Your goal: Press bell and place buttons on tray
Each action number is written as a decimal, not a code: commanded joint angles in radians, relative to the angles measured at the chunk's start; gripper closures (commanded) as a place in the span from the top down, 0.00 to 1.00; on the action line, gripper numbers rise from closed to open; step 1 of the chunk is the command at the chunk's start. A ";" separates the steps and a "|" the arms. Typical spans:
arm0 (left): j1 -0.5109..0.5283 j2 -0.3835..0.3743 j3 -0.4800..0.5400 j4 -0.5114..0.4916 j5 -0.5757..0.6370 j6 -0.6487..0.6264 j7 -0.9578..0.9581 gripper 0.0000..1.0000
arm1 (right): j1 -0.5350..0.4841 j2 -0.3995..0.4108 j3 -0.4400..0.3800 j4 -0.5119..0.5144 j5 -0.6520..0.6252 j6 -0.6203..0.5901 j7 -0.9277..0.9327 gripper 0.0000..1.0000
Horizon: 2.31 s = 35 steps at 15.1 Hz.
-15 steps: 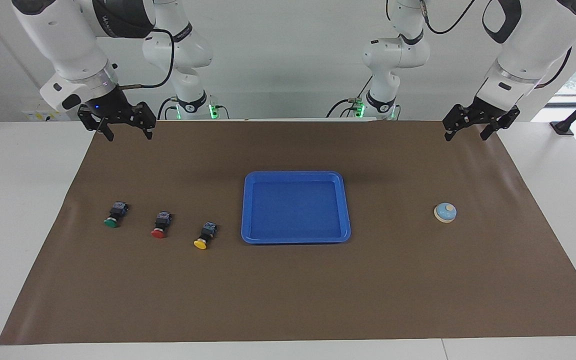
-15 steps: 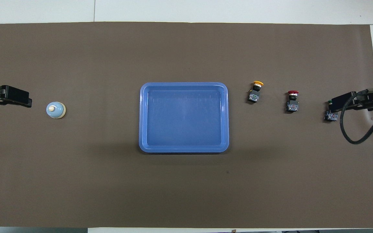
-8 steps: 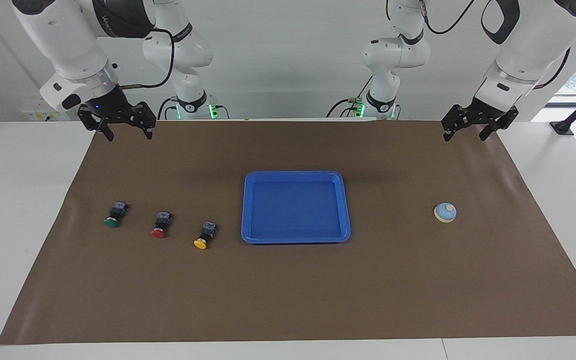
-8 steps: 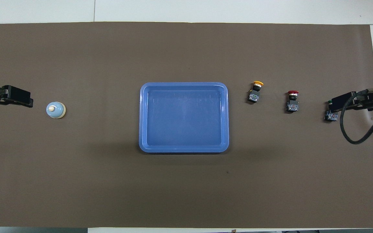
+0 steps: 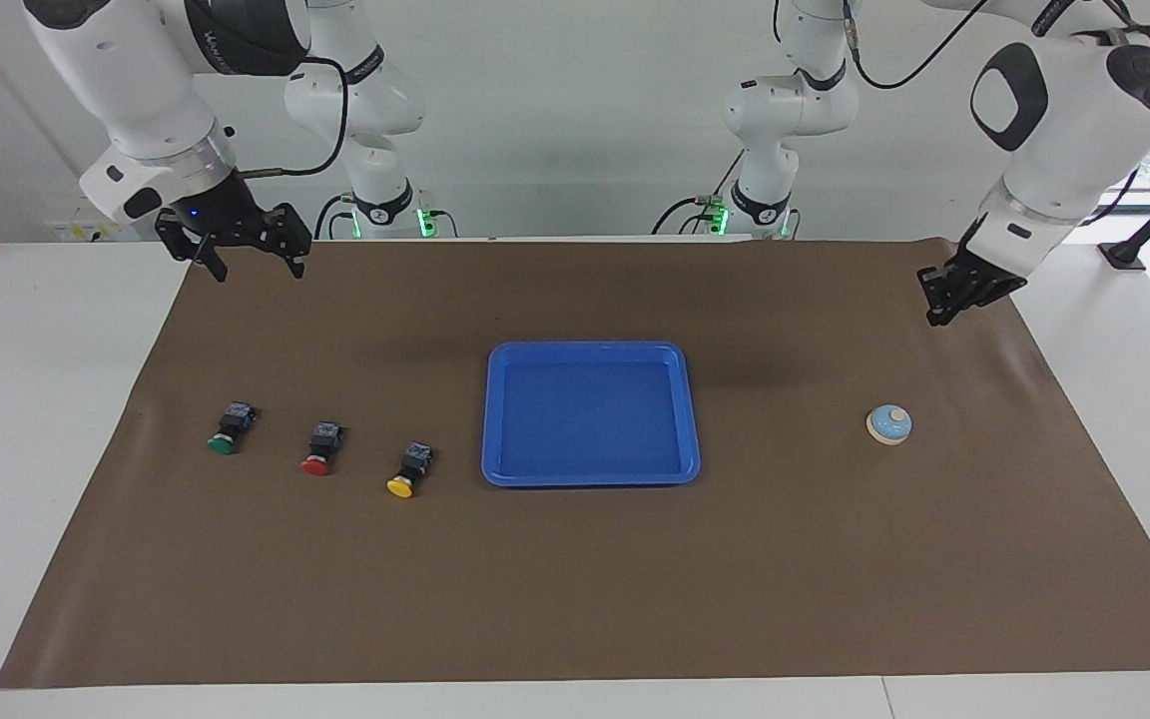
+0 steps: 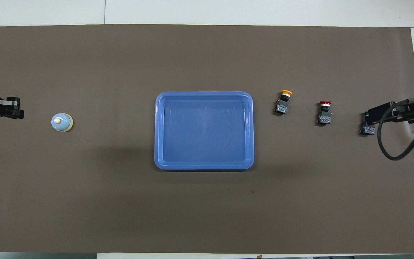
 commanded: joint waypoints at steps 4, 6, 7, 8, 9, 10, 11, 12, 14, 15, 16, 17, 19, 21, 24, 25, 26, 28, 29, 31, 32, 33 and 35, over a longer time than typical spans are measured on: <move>0.045 0.075 -0.004 -0.155 0.017 0.270 0.049 0.00 | -0.004 -0.021 0.001 -0.022 -0.013 0.000 -0.020 1.00; 0.047 0.077 -0.004 -0.213 0.017 0.345 0.041 0.00 | -0.004 -0.021 -0.001 -0.022 -0.013 0.000 -0.020 1.00; 0.047 0.074 -0.002 -0.243 0.017 0.372 0.043 0.00 | -0.004 -0.021 -0.001 -0.022 -0.013 -0.002 -0.020 1.00; 0.050 0.072 0.006 -0.258 0.017 0.386 0.041 0.00 | -0.004 -0.021 -0.001 -0.022 -0.013 0.000 -0.020 1.00; 0.050 0.075 0.010 -0.263 0.017 0.390 0.043 0.00 | -0.004 -0.021 -0.001 -0.022 -0.015 0.000 -0.020 1.00; 0.051 0.088 0.010 -0.267 0.017 0.415 0.043 0.00 | -0.002 -0.021 -0.001 -0.022 -0.013 0.000 -0.020 1.00; 0.051 0.091 0.010 -0.269 0.017 0.421 0.041 0.00 | -0.004 -0.021 -0.001 -0.022 -0.013 -0.002 -0.020 1.00; 0.053 0.098 0.010 -0.269 0.017 0.422 0.040 0.00 | -0.004 -0.021 -0.001 -0.022 -0.013 -0.002 -0.020 1.00; 0.050 0.115 0.009 -0.269 0.017 0.436 0.040 0.00 | -0.002 -0.021 -0.001 -0.022 -0.013 0.000 -0.020 1.00; 0.048 0.120 0.010 -0.269 0.017 0.447 0.038 0.00 | -0.004 -0.021 -0.001 -0.022 -0.013 0.000 -0.020 1.00; 0.045 0.125 0.010 -0.269 0.017 0.447 0.037 0.00 | -0.004 -0.021 -0.001 -0.022 -0.013 -0.002 -0.020 1.00; 0.041 0.126 0.009 -0.269 0.017 0.450 0.017 0.00 | -0.002 -0.021 -0.001 -0.022 -0.013 0.000 -0.020 1.00; 0.038 0.134 0.009 -0.269 0.017 0.459 -0.026 0.00 | -0.004 -0.021 -0.001 -0.022 -0.013 0.000 -0.020 1.00; 0.038 0.141 0.009 -0.271 0.017 0.469 -0.026 0.00 | -0.004 -0.021 -0.001 -0.022 -0.013 0.000 -0.020 1.00; 0.036 0.158 0.009 -0.274 0.017 0.484 -0.032 0.00 | -0.004 -0.021 -0.001 -0.022 -0.013 -0.002 -0.020 1.00; 0.036 0.163 0.009 -0.280 0.017 0.494 -0.032 0.00 | -0.004 -0.021 -0.001 -0.022 -0.013 0.000 -0.020 1.00; 0.036 0.164 0.009 -0.292 0.017 0.510 -0.034 0.00 | -0.004 -0.021 -0.001 -0.022 -0.015 -0.002 -0.020 1.00; 0.031 0.168 0.009 -0.326 0.017 0.553 -0.032 0.00 | -0.005 -0.021 -0.001 -0.022 -0.013 -0.002 -0.020 1.00; 0.031 0.171 0.009 -0.339 0.017 0.568 -0.032 0.00 | -0.004 -0.021 -0.001 -0.022 -0.013 -0.003 -0.020 1.00; 0.033 0.177 0.010 -0.308 0.017 0.532 -0.026 0.00 | -0.004 -0.021 -0.001 -0.022 -0.013 -0.003 -0.020 1.00; 0.033 0.177 0.010 -0.262 0.017 0.480 -0.029 0.00 | -0.002 -0.021 0.001 -0.022 -0.013 -0.005 -0.021 1.00; 0.033 0.175 0.010 -0.213 0.017 0.406 -0.032 0.00 | 0.002 -0.021 -0.001 -0.022 -0.013 -0.003 -0.020 1.00; 0.031 0.168 0.009 -0.111 0.017 0.250 -0.034 0.00 | 0.007 -0.021 -0.001 -0.022 -0.015 -0.005 -0.026 1.00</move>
